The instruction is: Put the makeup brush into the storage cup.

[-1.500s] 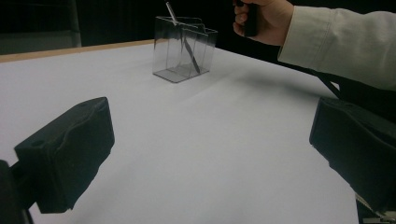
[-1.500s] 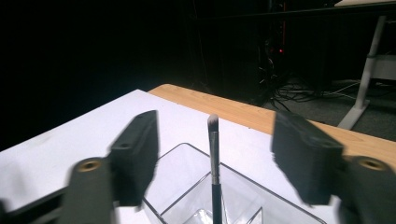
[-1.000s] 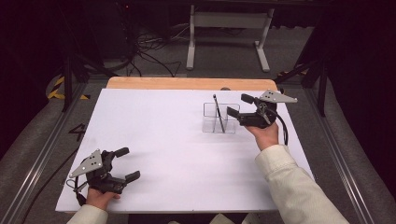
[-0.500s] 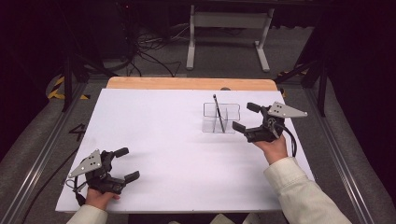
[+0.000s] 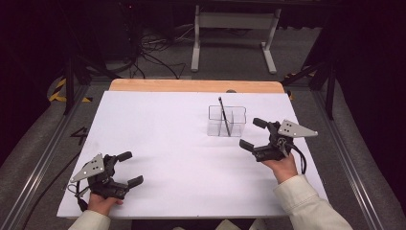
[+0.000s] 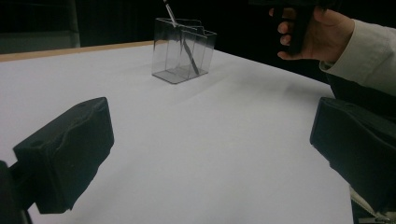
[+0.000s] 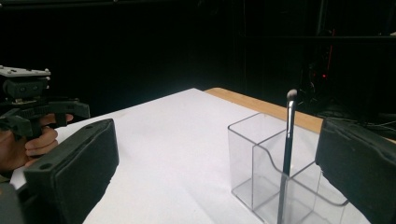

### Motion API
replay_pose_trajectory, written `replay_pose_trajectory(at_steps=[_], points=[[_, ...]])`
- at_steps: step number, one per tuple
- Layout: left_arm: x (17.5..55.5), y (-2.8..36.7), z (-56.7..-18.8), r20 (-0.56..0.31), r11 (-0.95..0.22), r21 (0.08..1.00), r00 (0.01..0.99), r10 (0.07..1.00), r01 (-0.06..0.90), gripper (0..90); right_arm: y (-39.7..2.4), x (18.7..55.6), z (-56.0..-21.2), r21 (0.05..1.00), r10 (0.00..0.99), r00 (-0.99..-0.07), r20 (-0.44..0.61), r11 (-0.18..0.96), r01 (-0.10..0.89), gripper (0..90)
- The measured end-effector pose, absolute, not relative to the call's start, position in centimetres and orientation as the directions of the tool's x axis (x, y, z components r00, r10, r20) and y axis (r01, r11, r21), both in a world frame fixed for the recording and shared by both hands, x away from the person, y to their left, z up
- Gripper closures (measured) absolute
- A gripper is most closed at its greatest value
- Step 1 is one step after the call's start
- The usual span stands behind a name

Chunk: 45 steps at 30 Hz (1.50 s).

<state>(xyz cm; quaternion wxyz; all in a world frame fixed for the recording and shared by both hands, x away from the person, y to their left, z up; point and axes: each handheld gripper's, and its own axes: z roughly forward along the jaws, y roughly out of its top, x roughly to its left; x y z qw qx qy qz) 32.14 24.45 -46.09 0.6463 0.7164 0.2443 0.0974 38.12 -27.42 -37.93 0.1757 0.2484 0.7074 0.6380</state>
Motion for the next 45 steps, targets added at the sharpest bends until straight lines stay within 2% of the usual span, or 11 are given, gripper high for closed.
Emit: replay_pose_trajectory(at_steps=[12,18,28,45], points=[[32.1,24.5,-46.1,-0.176,-0.044,0.974,0.862,0.475,0.223,0.3,-27.3,36.9,-40.4,0.992,0.555,-0.828,0.078,0.043,0.122,0.0],[32.1,24.5,-46.1,-0.176,-0.044,0.974,0.863,0.474,0.222,0.3,-27.1,36.1,-41.2,0.995,0.549,-0.835,0.049,0.042,0.086,0.0],[32.1,24.5,-46.1,-0.172,-0.046,0.975,0.868,0.466,0.218,0.3,-26.8,35.5,-43.0,0.99,0.528,-0.847,0.056,0.079,0.115,0.0],[32.1,24.4,-46.1,-0.171,-0.051,0.975,0.876,0.45,0.217,0.2,-26.8,34.7,-44.5,0.988,0.495,-0.866,0.075,0.079,0.131,0.0]])
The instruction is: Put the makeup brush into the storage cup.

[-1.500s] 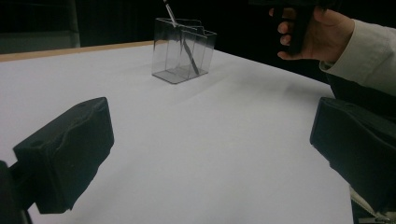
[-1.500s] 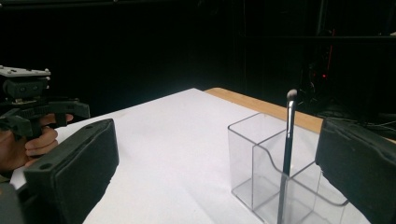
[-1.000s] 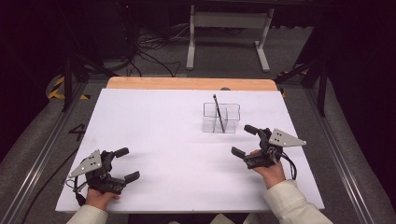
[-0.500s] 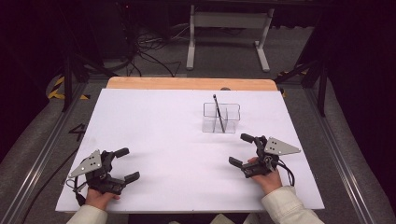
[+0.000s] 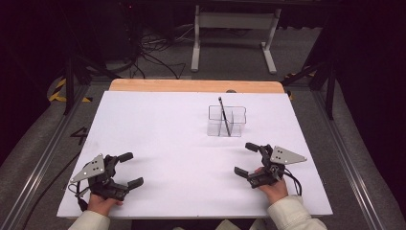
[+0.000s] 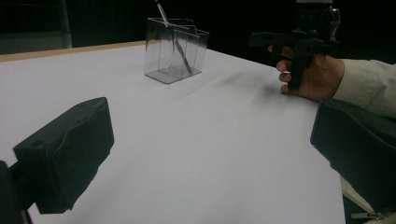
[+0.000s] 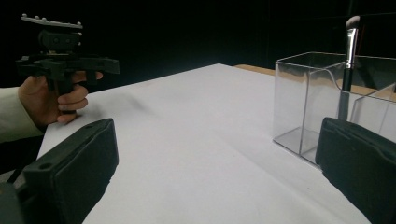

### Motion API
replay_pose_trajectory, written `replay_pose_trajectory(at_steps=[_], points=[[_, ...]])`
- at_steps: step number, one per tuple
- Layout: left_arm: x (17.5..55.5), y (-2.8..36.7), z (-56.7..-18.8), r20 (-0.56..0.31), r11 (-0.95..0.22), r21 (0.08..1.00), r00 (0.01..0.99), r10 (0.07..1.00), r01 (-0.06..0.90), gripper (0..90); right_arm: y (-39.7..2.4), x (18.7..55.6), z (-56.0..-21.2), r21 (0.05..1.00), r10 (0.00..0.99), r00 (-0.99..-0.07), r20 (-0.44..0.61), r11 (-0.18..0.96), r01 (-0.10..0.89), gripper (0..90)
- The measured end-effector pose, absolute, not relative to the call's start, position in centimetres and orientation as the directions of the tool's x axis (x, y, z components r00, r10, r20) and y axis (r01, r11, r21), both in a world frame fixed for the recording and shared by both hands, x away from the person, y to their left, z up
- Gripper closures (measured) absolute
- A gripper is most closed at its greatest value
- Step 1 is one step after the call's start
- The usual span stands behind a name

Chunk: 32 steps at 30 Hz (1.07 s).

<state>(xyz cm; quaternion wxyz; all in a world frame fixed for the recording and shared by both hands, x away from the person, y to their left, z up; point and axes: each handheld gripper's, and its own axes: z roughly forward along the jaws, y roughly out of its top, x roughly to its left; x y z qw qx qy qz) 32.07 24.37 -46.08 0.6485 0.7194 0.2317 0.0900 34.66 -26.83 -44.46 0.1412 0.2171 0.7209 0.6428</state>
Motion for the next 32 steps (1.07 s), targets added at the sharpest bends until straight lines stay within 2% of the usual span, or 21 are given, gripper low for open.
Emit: replay_pose_trajectory(at_steps=[9,32], points=[[32.08,24.31,-46.08,-0.167,-0.055,0.975,0.878,0.448,0.214,0.2,-26.5,34.49,-44.6,0.987,0.471,-0.88,0.063,0.103,0.126,0.0],[32.19,24.31,-46.08,-0.163,-0.062,0.975,0.879,0.447,0.212,0.2,-26.36,34.37,-44.69,0.984,0.505,-0.862,0.045,0.124,0.124,0.0]])
